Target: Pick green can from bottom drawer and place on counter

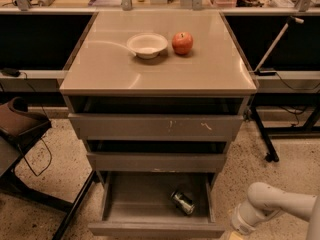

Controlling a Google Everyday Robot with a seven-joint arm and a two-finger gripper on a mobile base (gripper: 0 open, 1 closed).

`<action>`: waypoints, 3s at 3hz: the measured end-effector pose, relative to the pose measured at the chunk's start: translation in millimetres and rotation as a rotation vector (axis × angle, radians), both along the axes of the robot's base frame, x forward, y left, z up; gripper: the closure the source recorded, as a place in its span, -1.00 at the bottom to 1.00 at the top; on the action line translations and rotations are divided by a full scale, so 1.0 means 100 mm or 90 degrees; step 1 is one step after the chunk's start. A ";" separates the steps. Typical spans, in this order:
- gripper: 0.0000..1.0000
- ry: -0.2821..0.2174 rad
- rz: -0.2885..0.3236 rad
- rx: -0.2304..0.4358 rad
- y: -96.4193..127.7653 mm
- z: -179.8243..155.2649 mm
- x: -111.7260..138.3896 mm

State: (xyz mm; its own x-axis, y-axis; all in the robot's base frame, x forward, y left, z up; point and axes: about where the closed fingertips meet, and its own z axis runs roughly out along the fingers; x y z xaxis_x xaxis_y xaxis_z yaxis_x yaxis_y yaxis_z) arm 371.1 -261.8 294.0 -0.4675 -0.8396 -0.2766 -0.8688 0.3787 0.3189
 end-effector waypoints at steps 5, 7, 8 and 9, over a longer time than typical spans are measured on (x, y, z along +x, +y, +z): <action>-1.00 -0.059 -0.035 0.229 0.75 -0.38 0.98; -1.00 -0.088 -0.059 0.219 0.88 -0.53 1.12; -1.00 -0.120 -0.167 0.250 1.23 -0.59 1.20; -1.00 -0.159 -0.195 0.240 1.23 -0.60 1.39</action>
Offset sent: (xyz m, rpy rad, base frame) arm 0.0001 0.0319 -0.0708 0.1215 0.0869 0.0567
